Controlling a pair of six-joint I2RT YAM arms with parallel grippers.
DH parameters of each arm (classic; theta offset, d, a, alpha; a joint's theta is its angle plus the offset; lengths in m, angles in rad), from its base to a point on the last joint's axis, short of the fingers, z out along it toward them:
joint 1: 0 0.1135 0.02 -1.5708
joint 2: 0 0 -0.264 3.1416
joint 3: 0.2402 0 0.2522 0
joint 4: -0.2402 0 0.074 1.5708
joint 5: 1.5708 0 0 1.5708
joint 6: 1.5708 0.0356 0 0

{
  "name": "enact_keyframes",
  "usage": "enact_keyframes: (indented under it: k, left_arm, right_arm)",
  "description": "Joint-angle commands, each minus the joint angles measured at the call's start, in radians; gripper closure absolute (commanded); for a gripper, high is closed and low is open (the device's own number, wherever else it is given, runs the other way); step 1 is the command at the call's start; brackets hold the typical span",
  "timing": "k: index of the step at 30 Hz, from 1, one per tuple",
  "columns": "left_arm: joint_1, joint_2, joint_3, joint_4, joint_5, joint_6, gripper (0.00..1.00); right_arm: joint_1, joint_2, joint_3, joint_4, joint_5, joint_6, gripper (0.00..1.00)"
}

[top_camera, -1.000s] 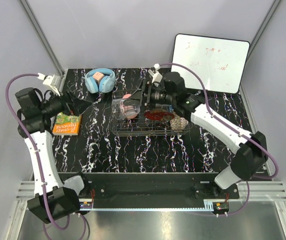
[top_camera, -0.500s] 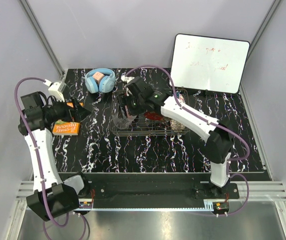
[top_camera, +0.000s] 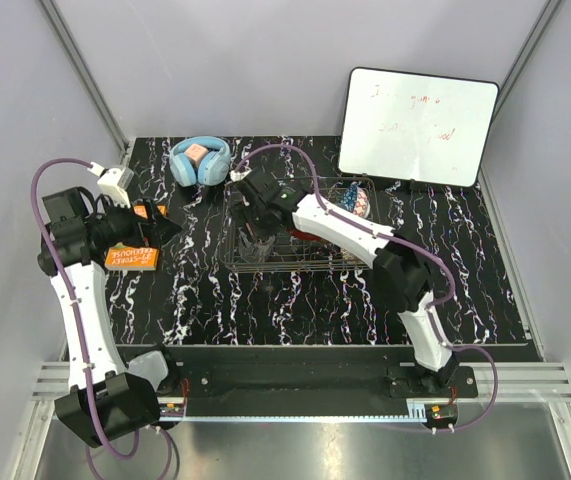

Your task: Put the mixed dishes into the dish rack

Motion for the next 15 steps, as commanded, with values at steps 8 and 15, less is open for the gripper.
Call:
enact_keyframes:
  k: [8, 15]
  left_arm:
    - [0.004, -0.029, -0.011, 0.036, 0.003, 0.02, 0.01]
    - [0.006, -0.029, -0.014, 0.036, 0.009, 0.021, 0.01]
  right_arm:
    - [0.014, 0.106, 0.11, -0.018, 0.085, -0.062, 1.0]
    - [0.012, 0.149, 0.139, -0.019, 0.1, -0.074, 0.83]
